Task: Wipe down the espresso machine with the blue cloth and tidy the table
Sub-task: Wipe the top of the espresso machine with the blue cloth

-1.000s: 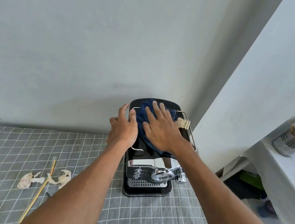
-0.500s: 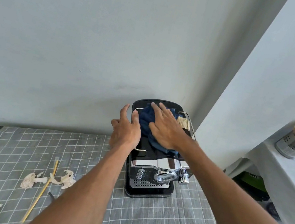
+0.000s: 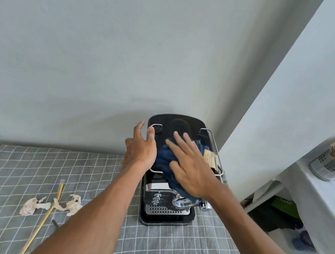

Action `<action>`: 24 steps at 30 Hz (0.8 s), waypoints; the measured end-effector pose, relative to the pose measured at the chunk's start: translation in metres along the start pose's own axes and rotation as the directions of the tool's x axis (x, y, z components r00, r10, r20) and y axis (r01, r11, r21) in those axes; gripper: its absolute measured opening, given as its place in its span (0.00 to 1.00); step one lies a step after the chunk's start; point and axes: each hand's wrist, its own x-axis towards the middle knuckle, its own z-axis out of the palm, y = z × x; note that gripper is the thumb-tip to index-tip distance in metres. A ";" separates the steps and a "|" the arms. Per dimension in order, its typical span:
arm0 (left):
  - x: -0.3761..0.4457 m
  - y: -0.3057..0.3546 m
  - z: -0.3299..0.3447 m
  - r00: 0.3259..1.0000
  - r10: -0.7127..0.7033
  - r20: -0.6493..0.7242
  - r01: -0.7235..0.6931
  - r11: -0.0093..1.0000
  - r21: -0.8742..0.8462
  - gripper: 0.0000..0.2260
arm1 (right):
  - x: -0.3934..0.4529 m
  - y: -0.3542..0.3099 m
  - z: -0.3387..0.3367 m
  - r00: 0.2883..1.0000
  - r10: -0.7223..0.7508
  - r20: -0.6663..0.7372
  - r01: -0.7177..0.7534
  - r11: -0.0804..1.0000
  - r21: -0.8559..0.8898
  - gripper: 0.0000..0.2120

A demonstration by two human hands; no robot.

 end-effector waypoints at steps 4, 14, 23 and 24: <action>0.006 -0.004 0.006 0.999 -0.033 0.035 0.038 0.984 -0.171 0.23 | -0.015 -0.003 -0.003 0.999 0.012 0.035 -0.013 1.000 0.014 0.32; 0.015 -0.023 0.009 0.963 0.220 0.158 -0.139 0.903 -0.407 0.20 | 0.030 0.012 -0.018 0.995 0.075 0.070 -0.074 0.997 -0.017 0.30; 0.019 -0.032 0.002 0.933 0.307 0.190 -0.267 0.941 -0.207 0.20 | 0.092 0.015 -0.012 0.981 0.191 -0.030 -0.191 0.982 -0.007 0.26; 0.019 -0.032 0.002 0.934 0.302 0.193 -0.259 0.941 -0.219 0.20 | 0.081 0.013 -0.011 0.985 0.168 -0.029 -0.168 0.986 0.017 0.26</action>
